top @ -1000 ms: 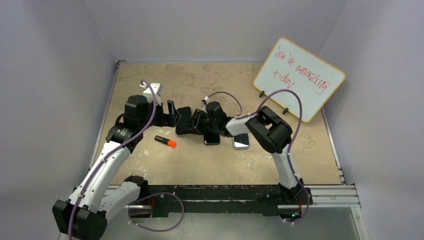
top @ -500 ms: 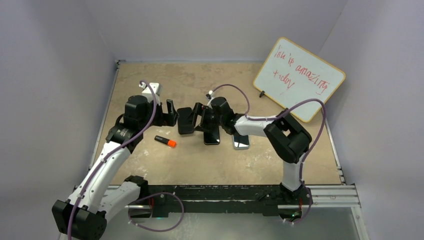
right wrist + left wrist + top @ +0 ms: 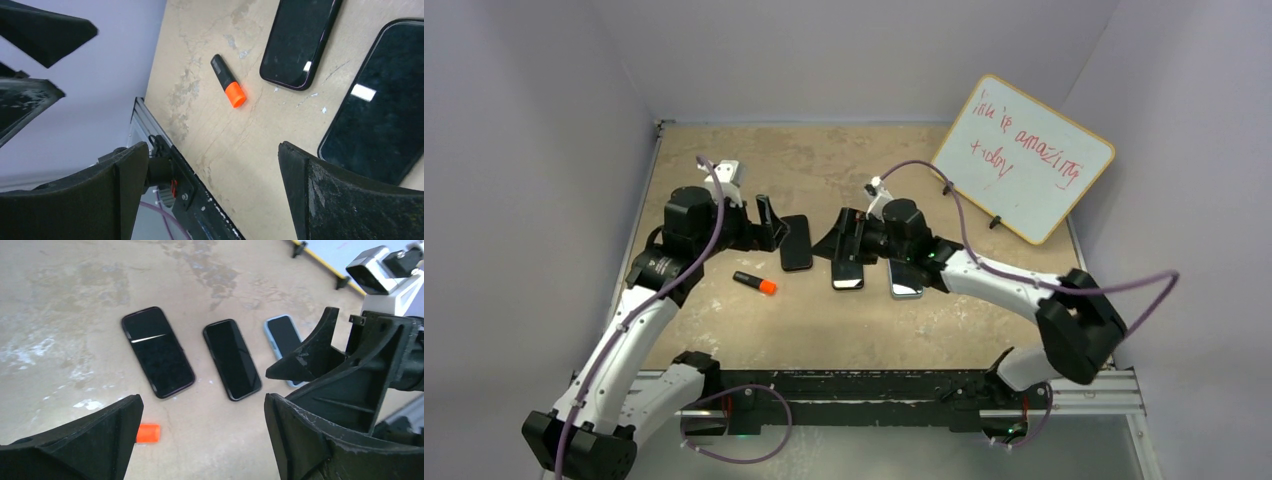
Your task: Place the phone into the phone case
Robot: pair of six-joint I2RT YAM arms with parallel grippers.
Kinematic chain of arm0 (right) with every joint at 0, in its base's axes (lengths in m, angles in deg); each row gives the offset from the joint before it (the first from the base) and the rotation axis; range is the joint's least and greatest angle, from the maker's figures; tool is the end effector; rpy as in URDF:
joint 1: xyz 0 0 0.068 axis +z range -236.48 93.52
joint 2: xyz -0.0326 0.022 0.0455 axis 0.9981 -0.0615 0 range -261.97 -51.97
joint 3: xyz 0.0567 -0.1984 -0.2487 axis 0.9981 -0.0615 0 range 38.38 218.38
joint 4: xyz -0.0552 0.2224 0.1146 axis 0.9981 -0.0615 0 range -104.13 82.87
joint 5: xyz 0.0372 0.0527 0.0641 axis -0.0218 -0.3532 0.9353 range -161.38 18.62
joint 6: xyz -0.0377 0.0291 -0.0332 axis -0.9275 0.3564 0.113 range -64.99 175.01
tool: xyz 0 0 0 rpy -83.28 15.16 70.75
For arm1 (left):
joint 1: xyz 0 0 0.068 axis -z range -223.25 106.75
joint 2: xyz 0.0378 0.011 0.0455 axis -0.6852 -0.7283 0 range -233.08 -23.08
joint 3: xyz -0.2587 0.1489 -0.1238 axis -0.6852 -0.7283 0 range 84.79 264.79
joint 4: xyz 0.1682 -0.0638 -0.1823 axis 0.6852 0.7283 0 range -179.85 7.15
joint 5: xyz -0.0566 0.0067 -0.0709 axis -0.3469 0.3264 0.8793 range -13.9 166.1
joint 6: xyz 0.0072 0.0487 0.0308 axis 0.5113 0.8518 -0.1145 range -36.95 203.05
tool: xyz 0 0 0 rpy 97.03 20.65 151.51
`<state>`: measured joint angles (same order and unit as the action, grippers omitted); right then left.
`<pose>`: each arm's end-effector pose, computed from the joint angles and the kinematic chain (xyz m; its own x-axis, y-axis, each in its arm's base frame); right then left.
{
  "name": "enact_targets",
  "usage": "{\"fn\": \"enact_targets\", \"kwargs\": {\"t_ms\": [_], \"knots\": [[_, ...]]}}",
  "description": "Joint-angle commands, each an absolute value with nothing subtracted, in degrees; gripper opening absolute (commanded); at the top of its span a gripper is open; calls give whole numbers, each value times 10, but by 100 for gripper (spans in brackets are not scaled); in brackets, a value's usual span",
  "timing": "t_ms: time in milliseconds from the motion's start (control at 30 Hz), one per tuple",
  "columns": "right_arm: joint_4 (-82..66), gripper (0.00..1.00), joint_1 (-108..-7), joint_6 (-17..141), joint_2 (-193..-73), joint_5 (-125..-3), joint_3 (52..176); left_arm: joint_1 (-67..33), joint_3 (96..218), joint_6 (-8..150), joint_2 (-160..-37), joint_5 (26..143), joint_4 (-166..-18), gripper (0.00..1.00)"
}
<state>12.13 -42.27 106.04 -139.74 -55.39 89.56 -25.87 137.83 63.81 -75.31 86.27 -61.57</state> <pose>0.2390 0.2484 0.3006 -0.8018 0.2627 -0.5367 -0.3742 0.4795 0.7938 0.1572 -0.0570 0.3734 -0.5617 -0.1641 -0.8109 0.2738 0.8880 -0.3694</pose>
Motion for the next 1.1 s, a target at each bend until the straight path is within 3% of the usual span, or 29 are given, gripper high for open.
{"fn": "enact_targets", "kwargs": {"t_ms": [0,467,1067], "knots": [[70,99,-421,998,-1293,-619,873,-257,1394,612,-726,948,-644,96],[-102,99,-420,969,-1048,-774,878,-257,1374,609,-649,975,-677,98],[-175,99,-421,959,-961,-820,912,-257,1343,606,-642,963,-688,99]]}}
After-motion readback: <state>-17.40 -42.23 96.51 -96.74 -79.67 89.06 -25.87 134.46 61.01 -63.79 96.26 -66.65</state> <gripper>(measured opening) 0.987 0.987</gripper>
